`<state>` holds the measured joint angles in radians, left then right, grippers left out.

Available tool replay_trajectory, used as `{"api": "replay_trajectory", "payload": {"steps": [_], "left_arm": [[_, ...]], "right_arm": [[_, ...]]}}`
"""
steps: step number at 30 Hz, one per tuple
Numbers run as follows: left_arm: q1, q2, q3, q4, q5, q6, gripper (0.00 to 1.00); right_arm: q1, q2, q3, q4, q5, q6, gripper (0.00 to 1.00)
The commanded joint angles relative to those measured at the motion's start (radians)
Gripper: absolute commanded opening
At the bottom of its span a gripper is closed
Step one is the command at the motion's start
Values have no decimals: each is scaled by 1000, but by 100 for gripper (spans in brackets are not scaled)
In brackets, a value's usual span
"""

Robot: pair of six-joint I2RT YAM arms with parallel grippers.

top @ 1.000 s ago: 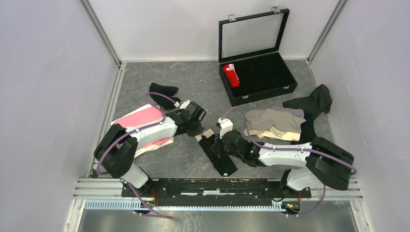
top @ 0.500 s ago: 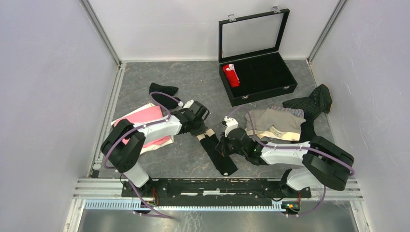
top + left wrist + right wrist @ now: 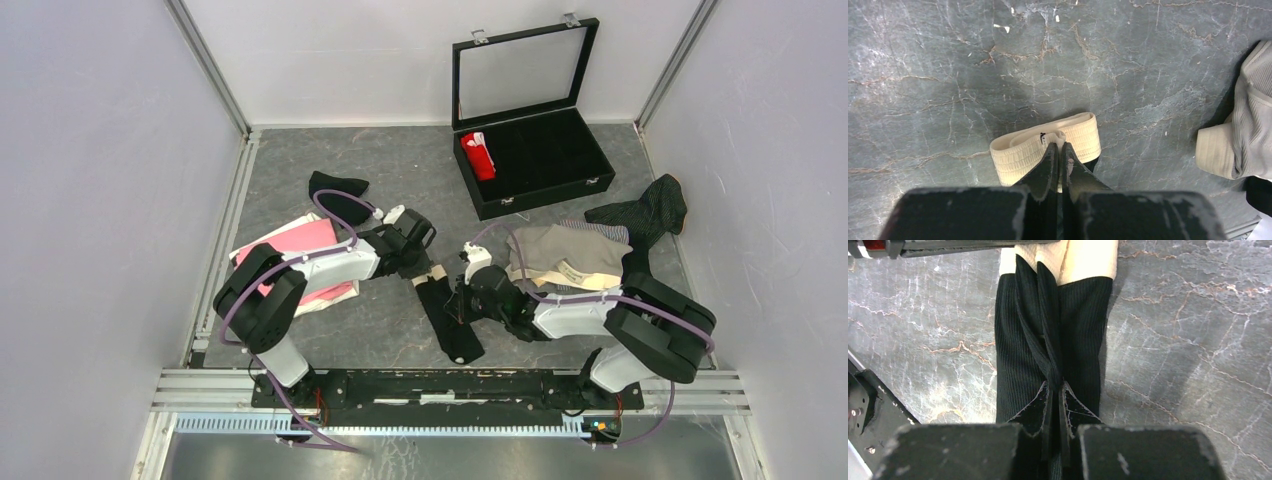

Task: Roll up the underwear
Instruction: Fold the underwear at the center of the board.

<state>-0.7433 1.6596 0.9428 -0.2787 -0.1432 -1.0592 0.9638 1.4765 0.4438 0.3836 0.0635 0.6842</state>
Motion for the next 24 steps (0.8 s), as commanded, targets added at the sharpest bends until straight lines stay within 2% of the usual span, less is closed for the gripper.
{"api": "replay_trajectory", "payload": {"steps": [1, 24], "left_arm": [[-1, 10, -7, 73, -4, -9, 2], [-31, 78, -47, 206, 43, 26, 3]], "right_arm": [[-1, 53, -38, -23, -21, 7, 1], [0, 111, -66, 42, -59, 58, 0]]}}
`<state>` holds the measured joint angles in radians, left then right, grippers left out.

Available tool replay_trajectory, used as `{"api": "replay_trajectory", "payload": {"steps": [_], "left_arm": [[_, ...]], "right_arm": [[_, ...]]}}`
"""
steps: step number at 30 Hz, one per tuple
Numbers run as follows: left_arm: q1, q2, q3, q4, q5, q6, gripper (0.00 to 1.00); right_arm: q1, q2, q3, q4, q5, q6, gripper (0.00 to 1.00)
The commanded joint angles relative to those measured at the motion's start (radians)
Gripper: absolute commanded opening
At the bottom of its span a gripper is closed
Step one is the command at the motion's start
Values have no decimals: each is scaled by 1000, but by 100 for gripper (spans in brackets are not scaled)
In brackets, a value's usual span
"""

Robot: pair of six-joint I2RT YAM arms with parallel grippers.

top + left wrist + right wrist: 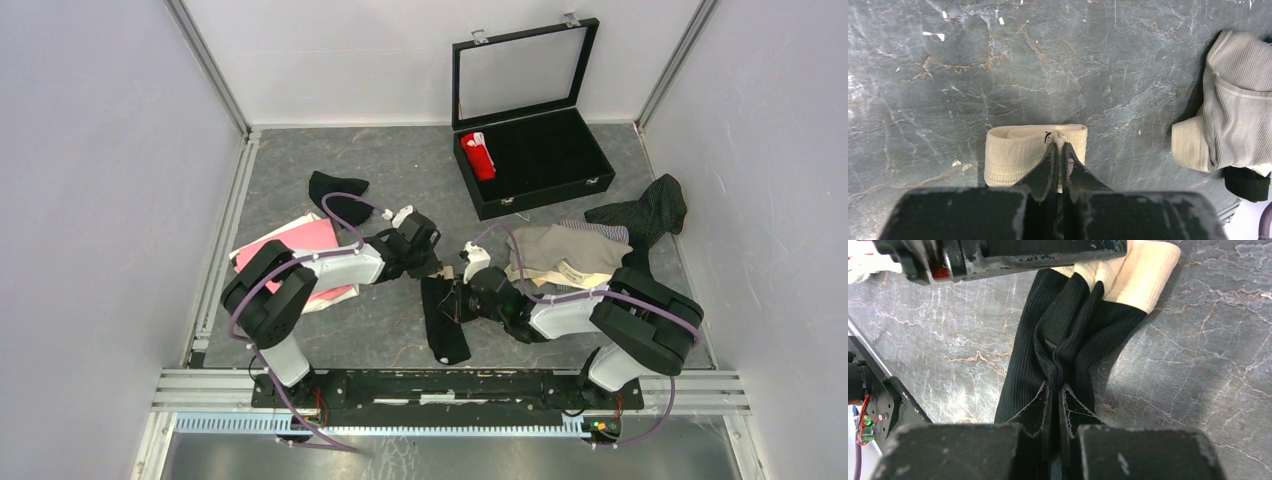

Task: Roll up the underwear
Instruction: Fold the underwear at the center of the board.

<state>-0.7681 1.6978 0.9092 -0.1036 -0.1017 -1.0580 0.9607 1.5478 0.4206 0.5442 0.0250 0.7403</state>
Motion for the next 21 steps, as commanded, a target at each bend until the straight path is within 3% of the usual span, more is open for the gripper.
{"api": "replay_trajectory", "payload": {"steps": [1, 3, 9, 11, 17, 21], "left_arm": [[-7, 48, -12, 31, 3, 26, 5], [-7, 63, -13, 32, 7, 26, 12], [-7, 67, -42, 52, 15, 23, 51], [-7, 52, -51, 53, 13, 23, 59], [-7, -26, -40, 20, -7, 41, 62], [-7, -102, -33, -1, -31, 66, 56]], "right_arm": [[2, 38, -45, -118, -21, 5, 0], [3, 33, -49, -118, -20, 6, 0], [2, 26, -55, -123, -17, 6, 1], [2, 27, -55, -124, -19, 6, 1], [3, 27, -60, -124, -15, 8, 1], [3, 26, -63, -125, -14, 7, 1]]}}
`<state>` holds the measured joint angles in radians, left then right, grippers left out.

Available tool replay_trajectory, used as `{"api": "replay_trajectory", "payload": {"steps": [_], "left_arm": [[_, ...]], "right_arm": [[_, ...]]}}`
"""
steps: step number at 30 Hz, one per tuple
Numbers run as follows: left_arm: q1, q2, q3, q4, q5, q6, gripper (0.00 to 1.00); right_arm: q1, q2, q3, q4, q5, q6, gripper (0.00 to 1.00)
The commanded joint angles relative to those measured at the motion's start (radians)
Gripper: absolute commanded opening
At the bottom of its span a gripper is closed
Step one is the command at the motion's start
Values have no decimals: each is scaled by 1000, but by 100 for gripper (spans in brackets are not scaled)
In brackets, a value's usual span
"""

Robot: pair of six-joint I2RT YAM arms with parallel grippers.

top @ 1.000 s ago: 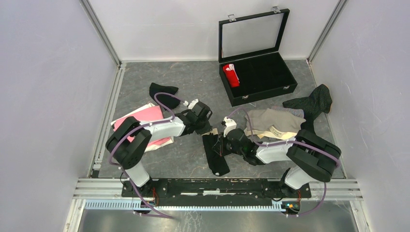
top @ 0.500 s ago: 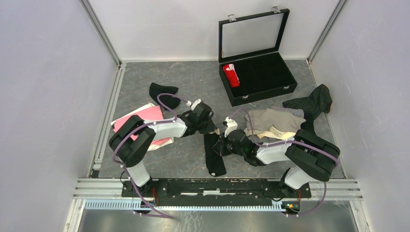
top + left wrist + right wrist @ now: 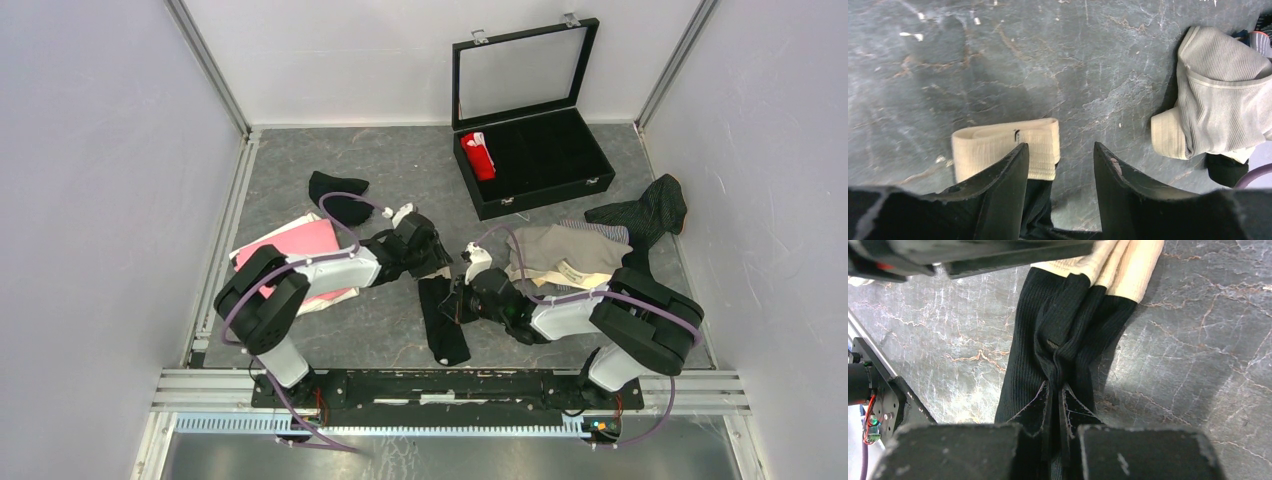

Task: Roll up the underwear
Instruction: Fold the underwear at the center of the board.

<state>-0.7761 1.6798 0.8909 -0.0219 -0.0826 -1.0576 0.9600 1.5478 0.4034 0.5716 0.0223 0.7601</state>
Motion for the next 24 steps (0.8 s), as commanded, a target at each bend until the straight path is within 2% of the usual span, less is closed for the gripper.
{"api": "replay_trajectory", "payload": {"steps": [1, 8, 10, 13, 14, 24], "left_arm": [[1, -111, -15, -85, -59, 74, 55], [1, -180, -38, -79, -78, 143, 48], [1, -183, -56, -66, -78, 164, 37], [2, -179, -84, -42, -82, 178, 6], [2, -174, -94, -25, -78, 180, 3], [1, -86, -100, 84, -37, 198, 2]], "right_arm": [[3, 26, -43, -153, -12, -11, 1], [3, 31, -38, -156, -16, -15, 0], [4, 30, -37, -160, -14, -18, 0], [4, 29, -33, -163, -14, -22, 0], [4, 30, -33, -164, -14, -22, 0], [5, 34, -34, -162, -16, -22, 0]]}}
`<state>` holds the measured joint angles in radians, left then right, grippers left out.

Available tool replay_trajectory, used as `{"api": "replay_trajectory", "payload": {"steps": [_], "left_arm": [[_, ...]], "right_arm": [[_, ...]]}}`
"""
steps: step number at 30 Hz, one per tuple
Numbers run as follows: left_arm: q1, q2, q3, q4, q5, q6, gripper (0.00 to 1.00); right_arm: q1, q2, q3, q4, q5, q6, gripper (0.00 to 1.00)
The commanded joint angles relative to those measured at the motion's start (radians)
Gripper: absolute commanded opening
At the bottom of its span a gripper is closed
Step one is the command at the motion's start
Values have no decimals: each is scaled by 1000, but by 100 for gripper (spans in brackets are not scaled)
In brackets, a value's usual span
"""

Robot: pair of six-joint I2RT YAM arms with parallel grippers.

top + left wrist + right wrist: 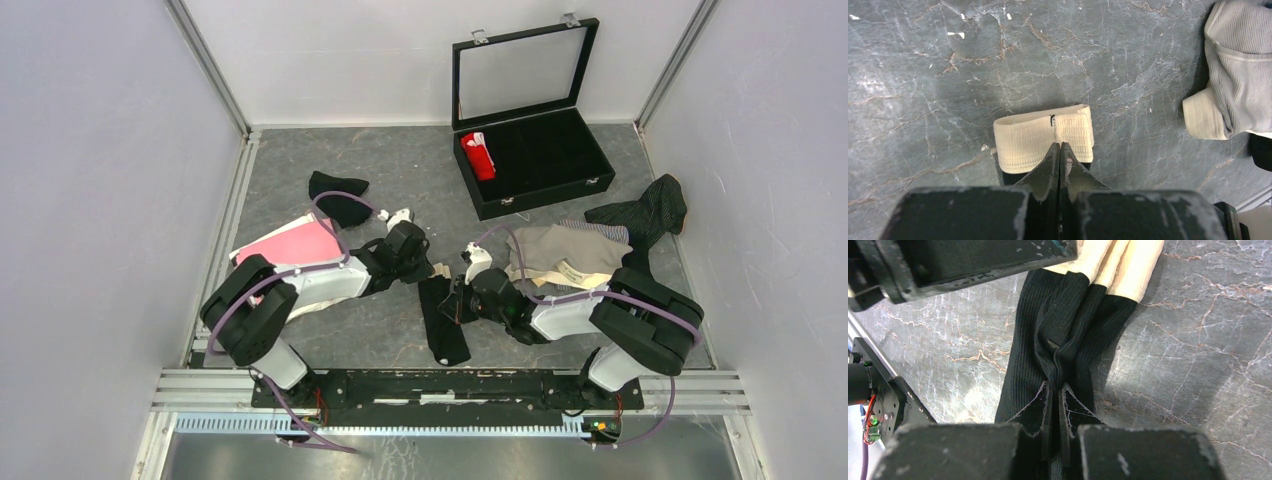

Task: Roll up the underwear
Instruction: Fold the underwear at the center of the board.

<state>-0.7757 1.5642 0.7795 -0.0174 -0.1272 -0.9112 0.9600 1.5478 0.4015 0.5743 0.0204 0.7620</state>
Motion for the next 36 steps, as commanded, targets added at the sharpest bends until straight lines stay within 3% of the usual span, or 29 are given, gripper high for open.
{"api": "replay_trajectory", "payload": {"steps": [1, 18, 26, 36], "left_arm": [[2, 34, 11, 85, 9, 53, 2], [1, 100, -18, 134, 34, 59, 2], [1, 141, -94, 163, 14, 60, 2], [1, 175, -112, 169, -5, 60, 2]], "right_arm": [[5, 35, -32, -165, -14, -24, 0], [5, 27, -36, -162, -14, -19, 1], [9, -66, -40, -160, -51, -25, 14], [30, -189, -26, -286, -27, -68, 30]]}}
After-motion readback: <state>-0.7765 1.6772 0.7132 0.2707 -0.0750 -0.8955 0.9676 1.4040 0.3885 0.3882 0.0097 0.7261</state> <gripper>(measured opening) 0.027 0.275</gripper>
